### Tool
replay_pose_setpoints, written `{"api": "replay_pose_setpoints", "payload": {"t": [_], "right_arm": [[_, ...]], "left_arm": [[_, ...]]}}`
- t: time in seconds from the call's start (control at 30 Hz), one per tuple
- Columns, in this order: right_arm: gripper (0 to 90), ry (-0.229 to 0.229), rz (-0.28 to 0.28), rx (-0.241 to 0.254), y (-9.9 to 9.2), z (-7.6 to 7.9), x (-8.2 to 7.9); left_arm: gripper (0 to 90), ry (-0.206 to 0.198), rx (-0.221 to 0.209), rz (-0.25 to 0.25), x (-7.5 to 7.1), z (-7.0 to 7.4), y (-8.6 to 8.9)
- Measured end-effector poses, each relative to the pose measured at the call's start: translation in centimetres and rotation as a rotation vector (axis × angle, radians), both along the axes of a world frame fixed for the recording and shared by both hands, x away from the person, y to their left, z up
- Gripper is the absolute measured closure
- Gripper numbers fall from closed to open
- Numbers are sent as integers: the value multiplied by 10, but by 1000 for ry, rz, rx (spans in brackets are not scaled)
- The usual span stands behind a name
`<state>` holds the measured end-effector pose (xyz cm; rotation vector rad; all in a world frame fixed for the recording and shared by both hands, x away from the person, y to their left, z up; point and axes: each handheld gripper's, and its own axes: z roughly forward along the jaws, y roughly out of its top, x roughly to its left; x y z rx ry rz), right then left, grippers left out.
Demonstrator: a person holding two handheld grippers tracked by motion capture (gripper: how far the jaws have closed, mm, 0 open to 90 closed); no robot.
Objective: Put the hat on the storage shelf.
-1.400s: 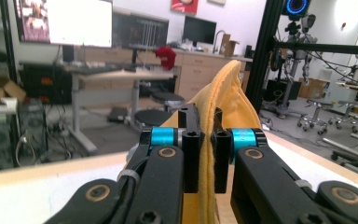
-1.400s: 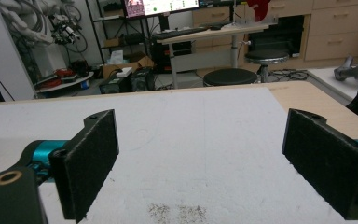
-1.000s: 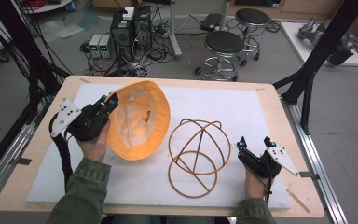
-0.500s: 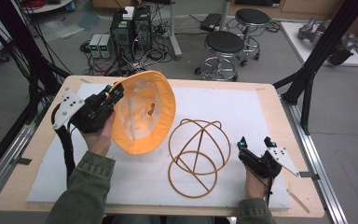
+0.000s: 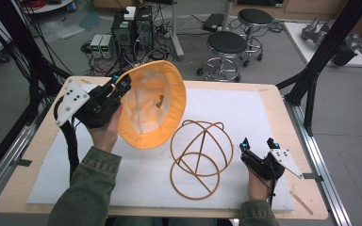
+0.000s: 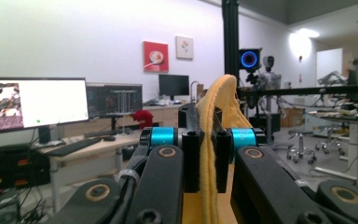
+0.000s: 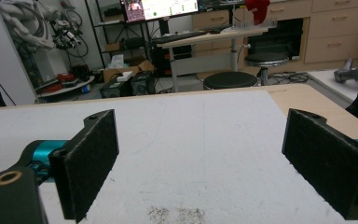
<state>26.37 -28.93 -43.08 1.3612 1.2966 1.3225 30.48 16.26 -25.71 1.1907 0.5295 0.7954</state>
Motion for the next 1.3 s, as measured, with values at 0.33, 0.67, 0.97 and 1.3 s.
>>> {"api": "replay_pose_setpoints", "payload": {"t": [0.33,0.67,0.97,1.3], "right_arm": [[96,-5,-5,-17,0,0,0],[96,-4,1,-16,2,0,0],[96,-2,5,-4,0,0,0],[97,2,-1,11,-1,1,0]], "left_arm": [[869,-52,45,-40,-2,21,-26],[869,-79,75,-88,-3,36,-57],[868,-88,149,-166,-15,43,-92],[868,-70,186,-272,-24,44,-117]]}}
